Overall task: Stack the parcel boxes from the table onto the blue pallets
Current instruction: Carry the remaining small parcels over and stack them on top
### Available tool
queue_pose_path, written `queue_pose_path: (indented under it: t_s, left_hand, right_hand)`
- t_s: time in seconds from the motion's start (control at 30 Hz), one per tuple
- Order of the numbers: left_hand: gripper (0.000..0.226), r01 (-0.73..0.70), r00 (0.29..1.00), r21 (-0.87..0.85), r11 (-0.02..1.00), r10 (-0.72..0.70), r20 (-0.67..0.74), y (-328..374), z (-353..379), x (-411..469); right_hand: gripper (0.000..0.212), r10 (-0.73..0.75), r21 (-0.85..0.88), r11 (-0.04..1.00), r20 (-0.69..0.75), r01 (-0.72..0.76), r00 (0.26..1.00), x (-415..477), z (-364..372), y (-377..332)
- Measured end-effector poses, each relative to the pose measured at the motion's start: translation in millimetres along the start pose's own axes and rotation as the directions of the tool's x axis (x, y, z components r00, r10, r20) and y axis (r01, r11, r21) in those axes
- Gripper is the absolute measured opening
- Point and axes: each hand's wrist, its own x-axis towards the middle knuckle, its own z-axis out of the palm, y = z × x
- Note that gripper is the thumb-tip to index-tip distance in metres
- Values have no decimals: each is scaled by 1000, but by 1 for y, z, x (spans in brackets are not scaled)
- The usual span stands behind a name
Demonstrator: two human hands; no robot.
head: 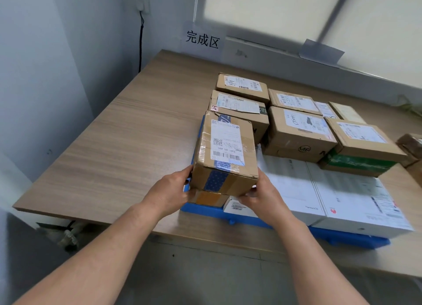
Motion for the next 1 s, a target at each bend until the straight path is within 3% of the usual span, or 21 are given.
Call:
queue_pose_path:
  t_s: [0.13, 0.2, 0.4, 0.5, 0.77, 1.0]
  left_hand:
    - [66, 14, 998, 103, 995, -8, -56, 1, 2, -4]
    - [76, 19, 990, 136, 990, 0, -139, 5, 6, -9]
    - [72, 194, 890, 162, 968, -104, -445, 29, 49, -51]
    - [65, 269, 879, 194, 943, -158, -449, 48, 82, -69]
    - [45, 44, 903, 347, 937, 111, -414, 139, 160, -63]
    - [39, -131, 897, 393, 910, 278, -344, 228, 231, -44]
  right_hand:
    - [77, 53, -219, 974, -14, -55, 999, -3, -9, 9]
    - [71, 64, -355, 932, -47, -76, 997, -9, -18, 16]
    - [43, -43, -493, 870, -128, -26, 991, -34, -48, 37]
    - [39, -96, -505, 863, -145, 10, 985, -51, -64, 54]
    - [37, -171, -505, 862, -187, 55, 967, -102, -122, 116]
    - [28, -151, -502, 865, -299, -21, 942, -150, -196, 177]
